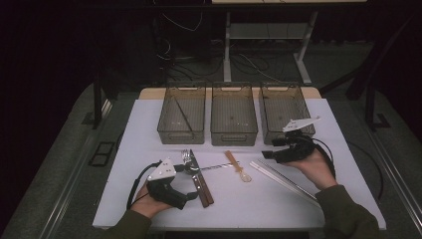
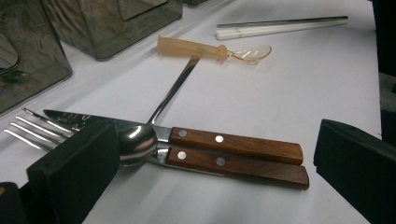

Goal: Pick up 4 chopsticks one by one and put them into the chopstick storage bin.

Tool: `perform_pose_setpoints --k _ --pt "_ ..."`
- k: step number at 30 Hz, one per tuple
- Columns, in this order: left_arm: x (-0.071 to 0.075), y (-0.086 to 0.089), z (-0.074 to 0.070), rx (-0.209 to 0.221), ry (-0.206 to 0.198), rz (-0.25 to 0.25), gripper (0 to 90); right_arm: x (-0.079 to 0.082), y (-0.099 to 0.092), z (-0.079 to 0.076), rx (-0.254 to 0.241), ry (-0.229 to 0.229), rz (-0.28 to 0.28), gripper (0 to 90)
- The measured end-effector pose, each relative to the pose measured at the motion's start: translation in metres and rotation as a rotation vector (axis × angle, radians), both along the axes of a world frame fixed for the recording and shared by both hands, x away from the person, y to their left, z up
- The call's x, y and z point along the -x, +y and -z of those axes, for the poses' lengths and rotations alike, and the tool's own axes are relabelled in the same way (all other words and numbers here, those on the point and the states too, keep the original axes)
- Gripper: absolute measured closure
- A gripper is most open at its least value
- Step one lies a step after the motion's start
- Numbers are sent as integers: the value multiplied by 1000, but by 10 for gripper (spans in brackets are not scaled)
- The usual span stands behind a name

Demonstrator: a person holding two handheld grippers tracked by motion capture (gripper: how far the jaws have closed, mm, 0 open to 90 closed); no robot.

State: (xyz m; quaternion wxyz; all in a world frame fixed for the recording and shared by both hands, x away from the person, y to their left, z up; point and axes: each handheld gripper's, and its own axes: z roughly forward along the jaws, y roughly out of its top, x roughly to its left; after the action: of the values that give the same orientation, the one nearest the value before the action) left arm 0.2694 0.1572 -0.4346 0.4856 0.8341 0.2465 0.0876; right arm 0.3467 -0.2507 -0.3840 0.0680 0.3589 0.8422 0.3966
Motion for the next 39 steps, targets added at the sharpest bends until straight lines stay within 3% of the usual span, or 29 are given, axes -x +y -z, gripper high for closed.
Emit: perform_pose_setpoints --k 18,27,39 --pt "1 -2 1 -21 -2 -2 0 30 -31 14 99 67 -16 413" --pt "2 -2 0 -21 -5 -1 0 42 -43 22 191 114 -27 512" --pt "3 -3 0 -24 -2 1 0 55 -51 33 259 159 -49 695"
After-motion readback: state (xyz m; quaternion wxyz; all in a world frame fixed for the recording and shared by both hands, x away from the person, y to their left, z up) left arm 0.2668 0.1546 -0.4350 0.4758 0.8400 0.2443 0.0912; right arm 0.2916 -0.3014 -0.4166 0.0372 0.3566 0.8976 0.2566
